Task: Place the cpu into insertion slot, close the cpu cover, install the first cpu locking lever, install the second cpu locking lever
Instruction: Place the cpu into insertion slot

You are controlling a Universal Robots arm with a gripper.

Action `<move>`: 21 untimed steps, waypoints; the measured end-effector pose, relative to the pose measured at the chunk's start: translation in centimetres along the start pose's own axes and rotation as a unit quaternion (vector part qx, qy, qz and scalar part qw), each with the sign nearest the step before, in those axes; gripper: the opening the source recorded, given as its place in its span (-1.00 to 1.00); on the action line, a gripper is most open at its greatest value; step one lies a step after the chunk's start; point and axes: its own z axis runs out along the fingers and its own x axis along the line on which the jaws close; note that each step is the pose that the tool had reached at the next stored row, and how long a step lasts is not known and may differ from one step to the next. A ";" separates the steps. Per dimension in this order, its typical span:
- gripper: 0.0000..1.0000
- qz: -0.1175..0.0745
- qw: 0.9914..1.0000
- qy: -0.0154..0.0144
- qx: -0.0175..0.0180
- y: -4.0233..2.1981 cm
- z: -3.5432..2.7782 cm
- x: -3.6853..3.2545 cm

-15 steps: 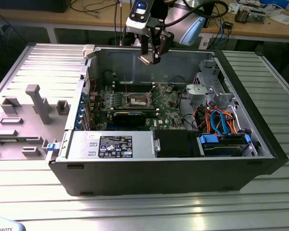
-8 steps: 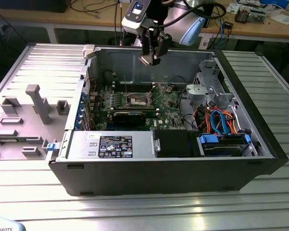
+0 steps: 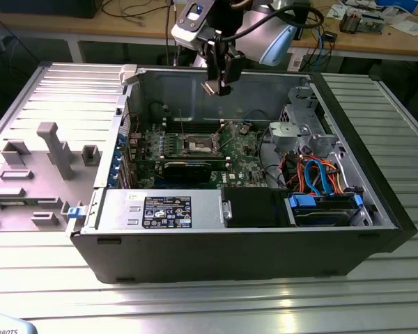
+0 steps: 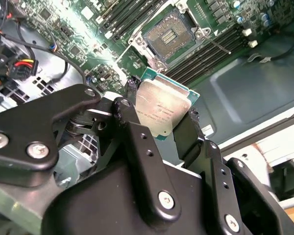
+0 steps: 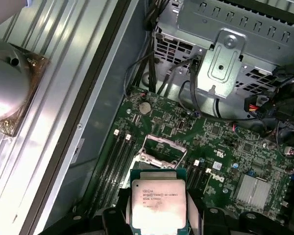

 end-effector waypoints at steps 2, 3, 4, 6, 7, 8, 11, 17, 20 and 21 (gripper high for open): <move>0.09 0.014 1.000 -0.001 0.000 -0.01 0.11 0.00; 0.09 0.022 1.000 -0.002 0.000 -0.02 0.22 0.00; 0.09 0.026 1.000 -0.003 0.000 -0.02 0.29 0.00; 0.09 0.042 0.999 -0.004 0.000 -0.04 0.48 -0.01; 0.09 0.048 0.999 -0.004 0.000 -0.04 0.53 -0.01; 0.09 0.052 0.999 -0.005 0.001 -0.07 0.56 0.00; 0.09 0.056 0.998 -0.005 0.001 -0.16 0.58 0.03; 0.09 0.057 0.998 -0.005 0.001 -0.16 0.58 0.03; 0.09 0.057 0.998 -0.005 0.001 -0.16 0.58 0.03; 0.09 0.057 0.998 -0.005 0.001 -0.16 0.58 0.03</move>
